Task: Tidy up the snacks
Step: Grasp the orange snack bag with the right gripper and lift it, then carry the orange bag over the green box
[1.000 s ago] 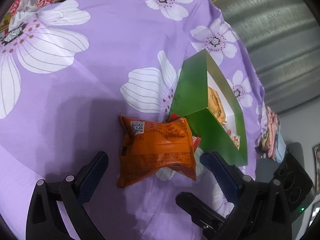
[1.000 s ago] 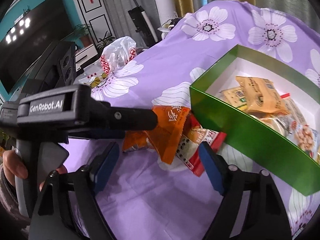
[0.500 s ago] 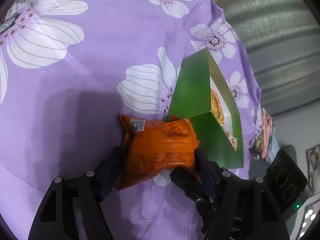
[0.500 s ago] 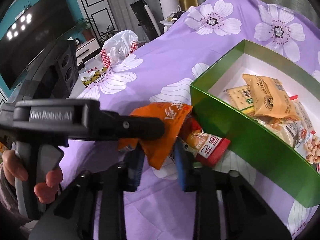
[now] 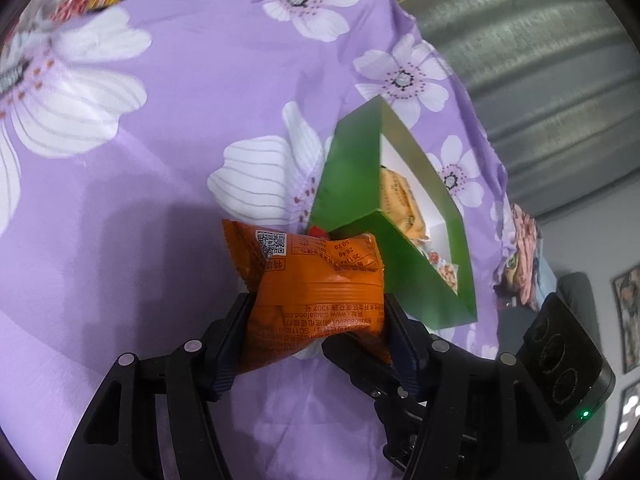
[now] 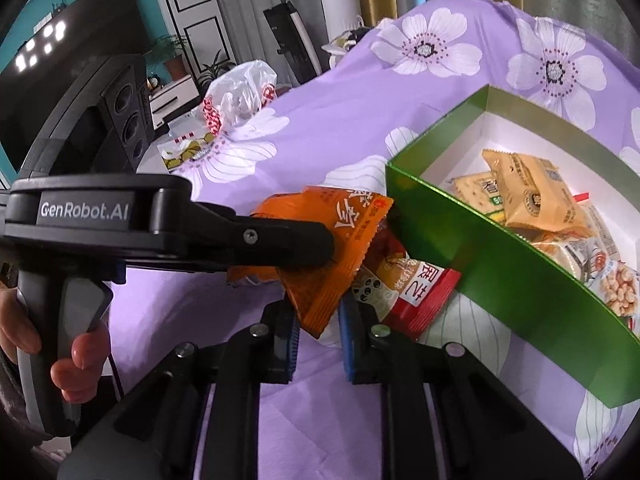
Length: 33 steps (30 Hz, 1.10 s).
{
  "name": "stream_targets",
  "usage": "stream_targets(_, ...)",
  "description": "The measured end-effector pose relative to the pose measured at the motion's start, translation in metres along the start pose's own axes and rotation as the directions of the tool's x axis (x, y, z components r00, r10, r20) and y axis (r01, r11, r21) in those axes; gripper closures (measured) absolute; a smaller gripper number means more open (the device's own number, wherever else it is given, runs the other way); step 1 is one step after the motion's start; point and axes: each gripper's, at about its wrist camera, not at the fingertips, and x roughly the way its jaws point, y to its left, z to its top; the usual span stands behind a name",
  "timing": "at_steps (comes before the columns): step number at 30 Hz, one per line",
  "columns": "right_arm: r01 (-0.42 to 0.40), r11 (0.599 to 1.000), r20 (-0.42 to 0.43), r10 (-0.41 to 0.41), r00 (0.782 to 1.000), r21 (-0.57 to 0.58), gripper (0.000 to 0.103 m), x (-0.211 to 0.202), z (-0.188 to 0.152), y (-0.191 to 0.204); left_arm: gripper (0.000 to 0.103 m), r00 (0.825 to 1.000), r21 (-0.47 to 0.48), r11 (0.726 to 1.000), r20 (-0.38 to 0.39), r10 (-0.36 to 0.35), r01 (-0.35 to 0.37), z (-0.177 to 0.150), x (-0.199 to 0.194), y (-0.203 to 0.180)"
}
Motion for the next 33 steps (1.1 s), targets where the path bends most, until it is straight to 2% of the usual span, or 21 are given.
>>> stream_targets(8, 0.006, 1.000, 0.052, -0.006, 0.999, -0.002, 0.086, -0.033, -0.014, 0.010, 0.039, 1.000, 0.113, 0.993, 0.017, 0.026, -0.028, -0.020, -0.015, -0.035)
stream_targets(14, 0.042, 0.999, 0.087, -0.043, 0.995, 0.020, 0.086, -0.060, -0.030, 0.011, 0.039, 0.999, 0.201, 0.979, 0.017, 0.038, -0.041, -0.032, -0.015, -0.065)
stream_targets(33, 0.132, 0.984, 0.181, -0.152, 0.972, 0.116, 0.086, -0.126, -0.071, -0.007, 0.039, 0.999, 0.412, 0.910, 0.003, 0.046, -0.043, -0.067, -0.002, -0.143)
